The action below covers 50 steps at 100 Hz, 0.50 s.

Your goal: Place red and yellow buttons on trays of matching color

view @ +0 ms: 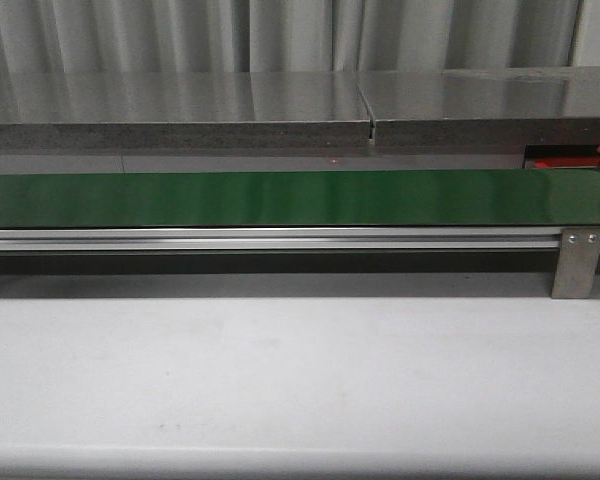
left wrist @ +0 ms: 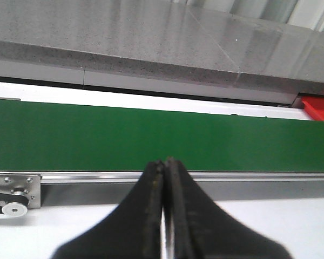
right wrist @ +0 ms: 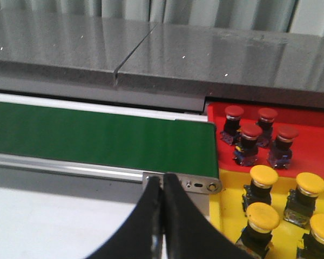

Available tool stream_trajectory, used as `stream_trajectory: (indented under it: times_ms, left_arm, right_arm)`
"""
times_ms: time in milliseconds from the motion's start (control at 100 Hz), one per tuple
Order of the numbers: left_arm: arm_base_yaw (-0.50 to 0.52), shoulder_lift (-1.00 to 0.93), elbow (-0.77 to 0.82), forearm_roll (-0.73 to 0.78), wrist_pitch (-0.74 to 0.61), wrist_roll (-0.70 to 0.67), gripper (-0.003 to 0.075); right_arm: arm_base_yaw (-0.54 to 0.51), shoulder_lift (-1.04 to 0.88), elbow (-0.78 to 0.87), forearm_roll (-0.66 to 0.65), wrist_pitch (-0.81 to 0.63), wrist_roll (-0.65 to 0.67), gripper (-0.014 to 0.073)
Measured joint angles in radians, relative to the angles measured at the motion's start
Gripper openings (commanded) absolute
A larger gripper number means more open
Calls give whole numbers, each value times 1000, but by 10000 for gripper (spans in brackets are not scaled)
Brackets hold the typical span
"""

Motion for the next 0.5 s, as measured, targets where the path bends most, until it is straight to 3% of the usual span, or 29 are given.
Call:
stream_trajectory:
  times_ms: [180, 500]
  left_arm:
    - [0, 0, 0, 0, 0, 0, -19]
    - [0, 0, 0, 0, 0, 0, -19]
  right_arm:
    - [27, -82, 122, -95, -141, 105, -67]
    - [30, -91, 284, -102, -303, 121, -67]
